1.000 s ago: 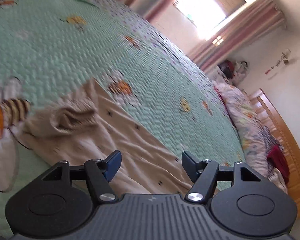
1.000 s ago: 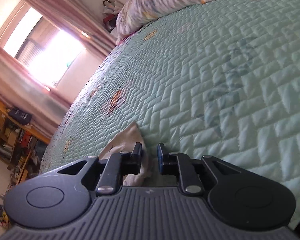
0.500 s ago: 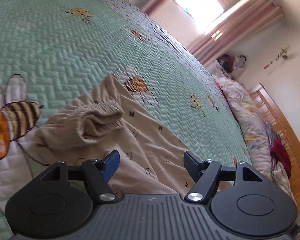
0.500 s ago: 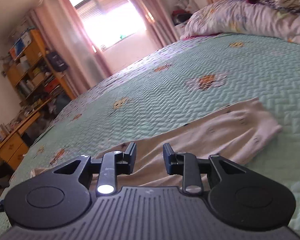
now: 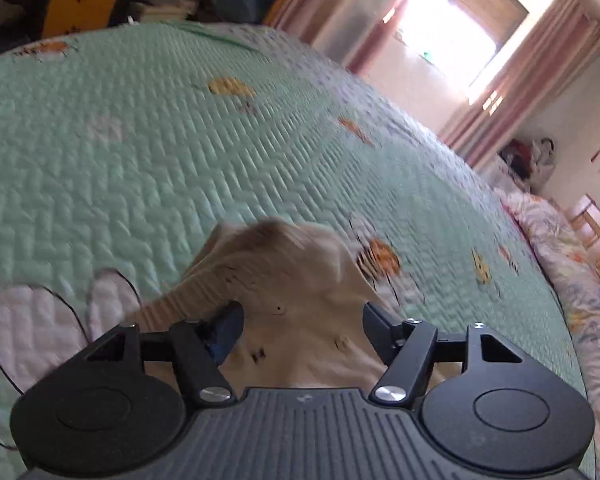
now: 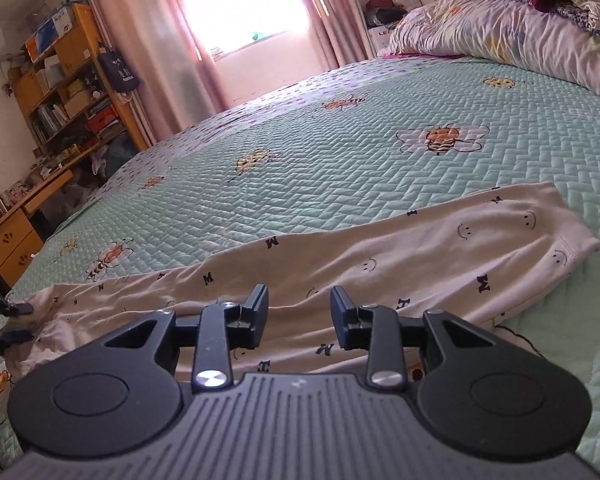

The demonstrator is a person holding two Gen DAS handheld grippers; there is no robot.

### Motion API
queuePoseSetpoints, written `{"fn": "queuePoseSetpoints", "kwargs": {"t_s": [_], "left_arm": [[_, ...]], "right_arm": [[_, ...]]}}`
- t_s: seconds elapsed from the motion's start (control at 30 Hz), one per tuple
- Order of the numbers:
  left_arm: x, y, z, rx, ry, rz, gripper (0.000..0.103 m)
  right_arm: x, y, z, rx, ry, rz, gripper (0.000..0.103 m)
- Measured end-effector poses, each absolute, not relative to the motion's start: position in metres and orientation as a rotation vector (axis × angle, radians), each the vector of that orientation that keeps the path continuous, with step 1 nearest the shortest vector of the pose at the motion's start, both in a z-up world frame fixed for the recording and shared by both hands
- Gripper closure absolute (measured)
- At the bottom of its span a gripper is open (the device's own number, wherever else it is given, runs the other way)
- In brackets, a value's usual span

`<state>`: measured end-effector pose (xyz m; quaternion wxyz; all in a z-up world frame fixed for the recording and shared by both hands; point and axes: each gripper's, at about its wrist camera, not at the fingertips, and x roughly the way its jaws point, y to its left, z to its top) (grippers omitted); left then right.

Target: Fold clothes

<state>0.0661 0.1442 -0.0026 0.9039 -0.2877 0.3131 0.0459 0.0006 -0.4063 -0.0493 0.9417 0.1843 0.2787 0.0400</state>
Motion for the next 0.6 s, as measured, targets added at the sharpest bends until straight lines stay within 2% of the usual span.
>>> {"fn": "queuePoseSetpoints", "kwargs": {"t_s": [0.23, 0.6], "left_arm": [[0.039, 0.199, 0.009, -0.835, 0.501, 0.120, 0.024], [0.047, 0.167, -0.051, -0.827, 0.644, 0.083, 0.023]], "right_arm": [[0.012, -0.365, -0.042, 0.328, 0.581, 0.191, 0.067], [0.096, -0.196, -0.003, 0.209, 0.579, 0.516, 0.066]]}}
